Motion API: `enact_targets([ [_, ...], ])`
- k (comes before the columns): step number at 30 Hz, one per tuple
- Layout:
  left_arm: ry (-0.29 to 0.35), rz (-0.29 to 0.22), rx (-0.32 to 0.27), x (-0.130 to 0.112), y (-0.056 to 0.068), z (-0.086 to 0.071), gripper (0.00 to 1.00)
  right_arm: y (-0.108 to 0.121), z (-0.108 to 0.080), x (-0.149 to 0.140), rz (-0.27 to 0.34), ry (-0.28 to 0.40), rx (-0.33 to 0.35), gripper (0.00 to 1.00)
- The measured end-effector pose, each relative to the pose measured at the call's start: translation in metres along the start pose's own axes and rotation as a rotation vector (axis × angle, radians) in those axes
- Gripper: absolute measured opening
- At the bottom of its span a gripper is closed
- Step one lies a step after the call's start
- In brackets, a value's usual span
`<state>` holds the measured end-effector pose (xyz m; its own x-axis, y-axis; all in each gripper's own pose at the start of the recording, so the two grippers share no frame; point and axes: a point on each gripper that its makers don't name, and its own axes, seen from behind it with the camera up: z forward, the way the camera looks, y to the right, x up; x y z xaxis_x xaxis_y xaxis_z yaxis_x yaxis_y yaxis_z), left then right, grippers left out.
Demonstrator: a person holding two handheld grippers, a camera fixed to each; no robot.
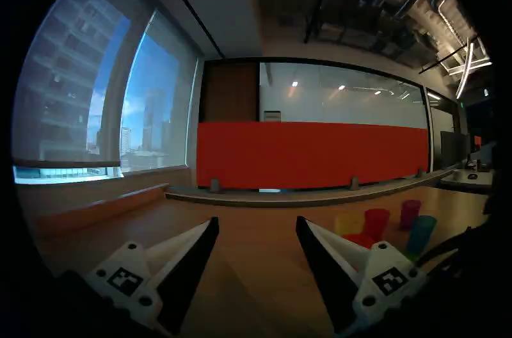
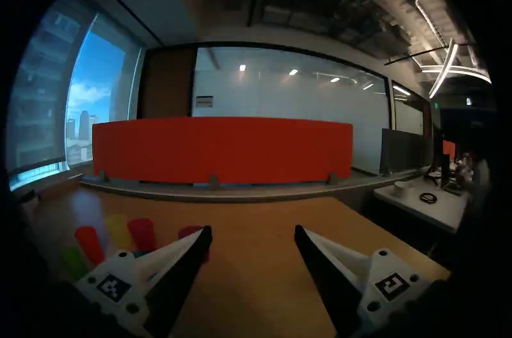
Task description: Pour water
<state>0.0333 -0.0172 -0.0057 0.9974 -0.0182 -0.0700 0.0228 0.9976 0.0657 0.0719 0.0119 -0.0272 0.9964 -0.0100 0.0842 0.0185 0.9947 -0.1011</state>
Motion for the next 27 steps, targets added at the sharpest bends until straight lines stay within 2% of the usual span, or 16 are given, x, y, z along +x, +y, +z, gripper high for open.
enact_targets([
  [8, -0.007, 0.002, -0.004, -0.008, -0.001, 0.001, 0.89, 0.003, -0.002, 0.002, -0.002, 0.003, -0.009, 1.00],
  [17, -0.014, 0.011, -0.018, -0.014, 0.004, 0.001, 0.89, 0.002, 0.000, 0.009, 0.020, 0.011, -0.006, 1.00],
  [27, -0.029, 0.016, -0.020, -0.023, 0.005, 0.002, 0.89, 0.007, -0.002, 0.013, 0.012, 0.018, -0.014, 1.00],
])
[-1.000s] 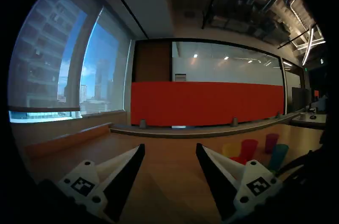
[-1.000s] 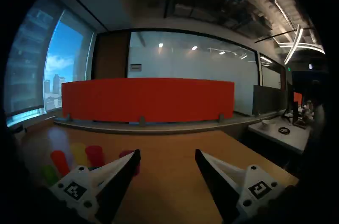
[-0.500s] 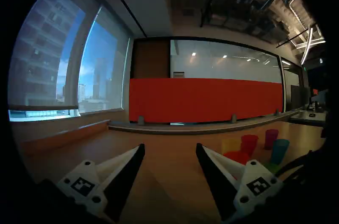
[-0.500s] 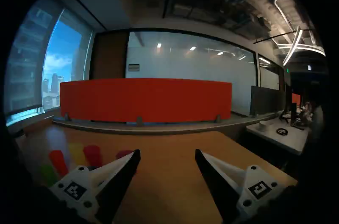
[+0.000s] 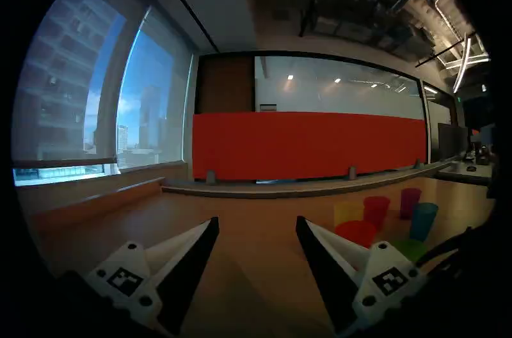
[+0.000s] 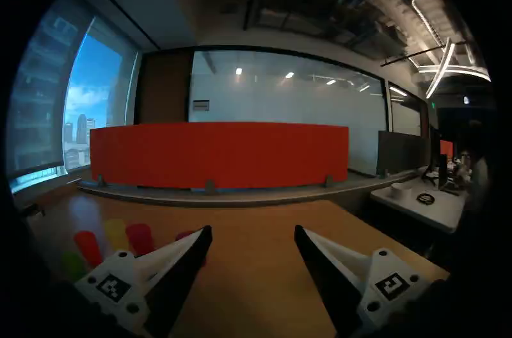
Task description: Pour water
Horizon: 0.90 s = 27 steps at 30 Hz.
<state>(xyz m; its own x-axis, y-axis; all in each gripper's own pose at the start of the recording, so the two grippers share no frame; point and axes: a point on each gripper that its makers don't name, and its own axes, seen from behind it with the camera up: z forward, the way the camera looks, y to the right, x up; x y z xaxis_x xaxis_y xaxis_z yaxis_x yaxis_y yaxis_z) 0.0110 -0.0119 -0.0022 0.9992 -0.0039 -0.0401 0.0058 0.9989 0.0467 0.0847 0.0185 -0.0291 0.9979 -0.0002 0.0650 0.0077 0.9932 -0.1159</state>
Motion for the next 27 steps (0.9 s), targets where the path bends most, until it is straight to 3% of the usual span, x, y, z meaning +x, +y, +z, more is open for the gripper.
enact_targets([
  [27, -0.040, 0.004, -0.003, -0.010, 0.000, 0.004, 0.89, 0.008, -0.012, 0.006, -0.028, 0.040, -0.007, 1.00],
])
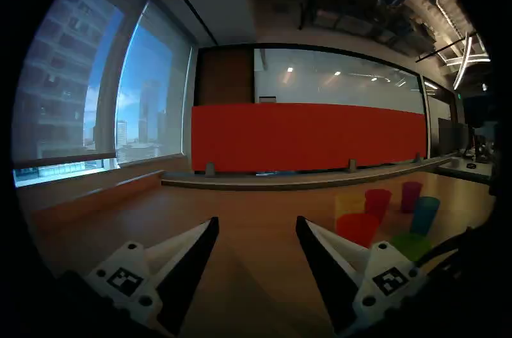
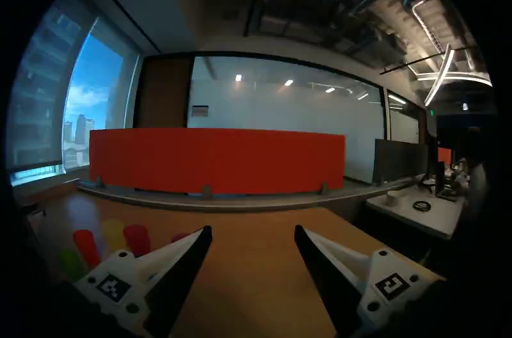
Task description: Pour water
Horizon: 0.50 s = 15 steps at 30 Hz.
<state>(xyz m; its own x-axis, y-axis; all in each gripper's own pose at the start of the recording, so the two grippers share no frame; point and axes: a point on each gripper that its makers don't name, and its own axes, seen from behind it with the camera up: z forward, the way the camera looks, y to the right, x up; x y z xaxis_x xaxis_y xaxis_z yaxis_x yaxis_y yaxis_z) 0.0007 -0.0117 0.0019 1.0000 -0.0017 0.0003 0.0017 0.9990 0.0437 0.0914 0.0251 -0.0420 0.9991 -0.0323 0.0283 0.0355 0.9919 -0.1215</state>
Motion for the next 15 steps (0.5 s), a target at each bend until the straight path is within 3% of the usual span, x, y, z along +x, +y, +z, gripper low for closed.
enact_targets([
  [8, 0.000, 0.002, 0.000, 0.000, 0.000, 0.000, 0.89, 0.000, -0.010, 0.000, -0.029, 0.046, 0.020, 1.00],
  [15, 0.000, 0.001, 0.000, 0.000, 0.000, 0.001, 0.89, -0.003, -0.005, -0.012, -0.035, 0.062, 0.042, 1.00],
])
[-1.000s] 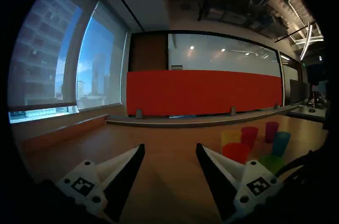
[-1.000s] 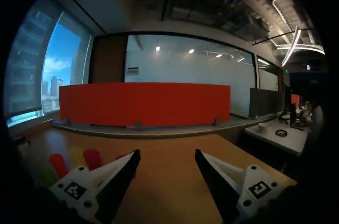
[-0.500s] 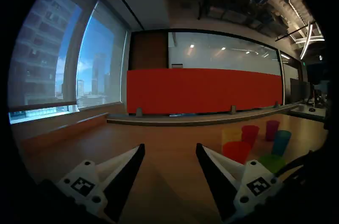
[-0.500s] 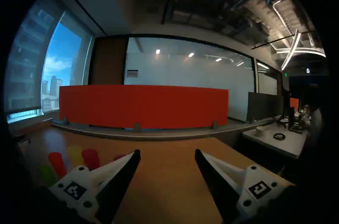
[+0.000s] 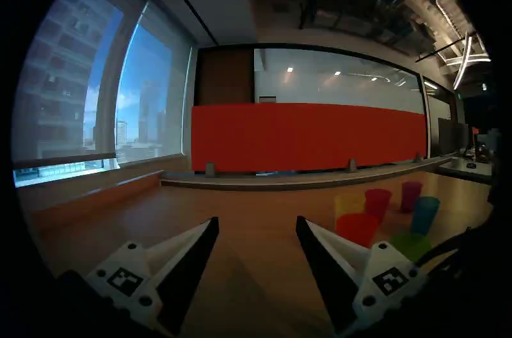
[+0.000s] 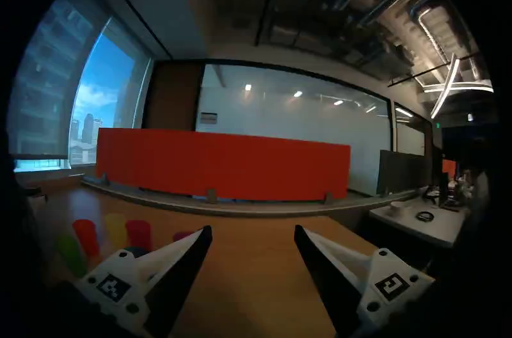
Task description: Pour water
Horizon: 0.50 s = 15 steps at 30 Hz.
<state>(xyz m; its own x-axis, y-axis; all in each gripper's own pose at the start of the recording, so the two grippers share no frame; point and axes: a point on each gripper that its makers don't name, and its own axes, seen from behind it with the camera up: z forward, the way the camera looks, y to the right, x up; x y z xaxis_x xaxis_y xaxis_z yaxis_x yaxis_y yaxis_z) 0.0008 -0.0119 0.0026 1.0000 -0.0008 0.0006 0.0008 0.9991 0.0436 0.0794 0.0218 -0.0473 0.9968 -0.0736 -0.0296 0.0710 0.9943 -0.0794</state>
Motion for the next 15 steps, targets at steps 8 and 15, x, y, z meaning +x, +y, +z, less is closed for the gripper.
enact_targets([
  [8, 0.000, -0.001, 0.000, 0.000, 0.001, 0.000, 0.89, -0.011, 0.012, -0.009, 0.017, 0.037, 0.029, 0.99],
  [15, 0.000, 0.000, 0.000, 0.000, 0.000, 0.000, 0.89, -0.019, 0.023, -0.021, 0.048, 0.056, 0.050, 1.00],
])
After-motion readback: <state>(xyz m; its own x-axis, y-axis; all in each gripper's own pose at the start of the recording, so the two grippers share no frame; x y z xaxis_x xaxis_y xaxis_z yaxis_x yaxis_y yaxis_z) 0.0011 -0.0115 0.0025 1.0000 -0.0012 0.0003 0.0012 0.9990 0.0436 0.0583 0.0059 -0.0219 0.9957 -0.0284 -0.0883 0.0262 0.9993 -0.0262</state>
